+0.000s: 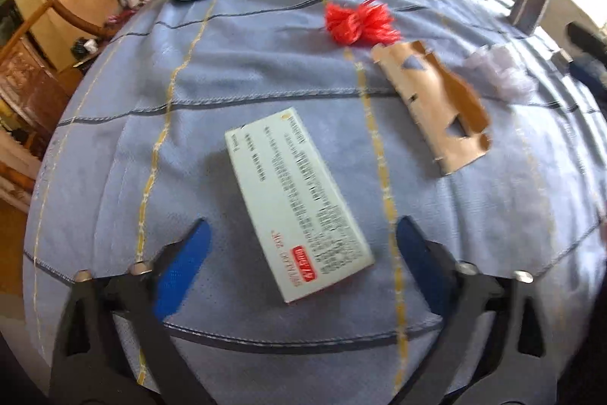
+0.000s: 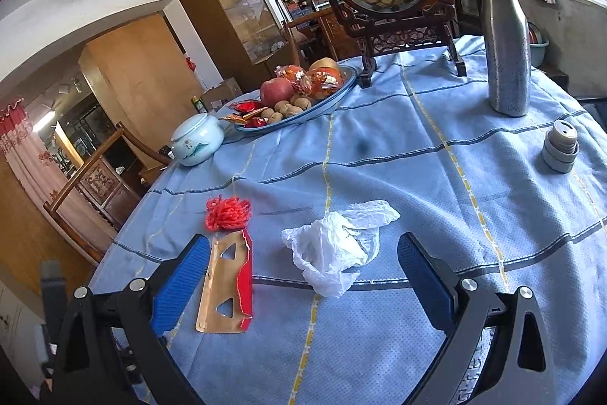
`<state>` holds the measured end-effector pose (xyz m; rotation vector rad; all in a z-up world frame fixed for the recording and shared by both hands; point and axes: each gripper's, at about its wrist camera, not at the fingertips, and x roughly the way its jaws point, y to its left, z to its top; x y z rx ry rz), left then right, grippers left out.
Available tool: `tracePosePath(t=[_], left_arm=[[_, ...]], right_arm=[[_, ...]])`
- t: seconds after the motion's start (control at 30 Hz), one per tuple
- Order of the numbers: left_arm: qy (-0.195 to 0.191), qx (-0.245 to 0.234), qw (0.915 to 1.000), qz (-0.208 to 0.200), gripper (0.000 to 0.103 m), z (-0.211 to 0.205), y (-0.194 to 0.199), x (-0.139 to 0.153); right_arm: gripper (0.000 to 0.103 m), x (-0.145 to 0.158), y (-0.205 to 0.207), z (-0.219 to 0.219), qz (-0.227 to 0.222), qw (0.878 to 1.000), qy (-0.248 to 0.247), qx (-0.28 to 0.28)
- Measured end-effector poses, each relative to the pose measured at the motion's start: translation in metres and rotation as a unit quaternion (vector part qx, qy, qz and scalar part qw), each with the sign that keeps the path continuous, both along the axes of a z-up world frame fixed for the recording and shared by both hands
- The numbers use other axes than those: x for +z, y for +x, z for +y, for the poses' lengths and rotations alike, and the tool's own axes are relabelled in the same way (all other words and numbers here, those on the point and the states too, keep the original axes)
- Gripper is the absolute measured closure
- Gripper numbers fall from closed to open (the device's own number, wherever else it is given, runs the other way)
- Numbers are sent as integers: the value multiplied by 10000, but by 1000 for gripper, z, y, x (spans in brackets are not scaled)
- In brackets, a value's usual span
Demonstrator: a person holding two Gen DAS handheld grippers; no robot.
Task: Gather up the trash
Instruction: 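Grasp the white medicine box with the left tool, then grasp the crumpled white plastic bag with the right tool while the left tool holds the box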
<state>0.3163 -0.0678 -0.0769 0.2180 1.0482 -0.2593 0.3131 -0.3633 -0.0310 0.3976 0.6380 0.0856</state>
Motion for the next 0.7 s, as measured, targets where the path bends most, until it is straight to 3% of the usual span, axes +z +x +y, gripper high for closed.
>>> tracePosePath(t=[0.03,0.07,0.27,0.43,0.53,0.7], left_arm=[[-221,-54,9997,-44,37,4,-1,2],[-192,-18,9997,-167,51,7,-3,6],[-522,241,9953,-783,52,32,-8,29],[-729,407,9951,-532,53,39,2,19],[-842,465,9931,-670,53,44,0,23],[-1074,360,9924,-485,52,48,3,20]], right_arm=[[5,0,0,0,-4,10000,-13,-2],[5,0,0,1,-13,10000,-29,0],[5,1,0,9,-96,9997,-222,103],[16,-4,6,17,18,9988,-432,221],[22,-11,12,16,189,9988,-377,236],[23,-25,22,6,515,9985,-153,120]])
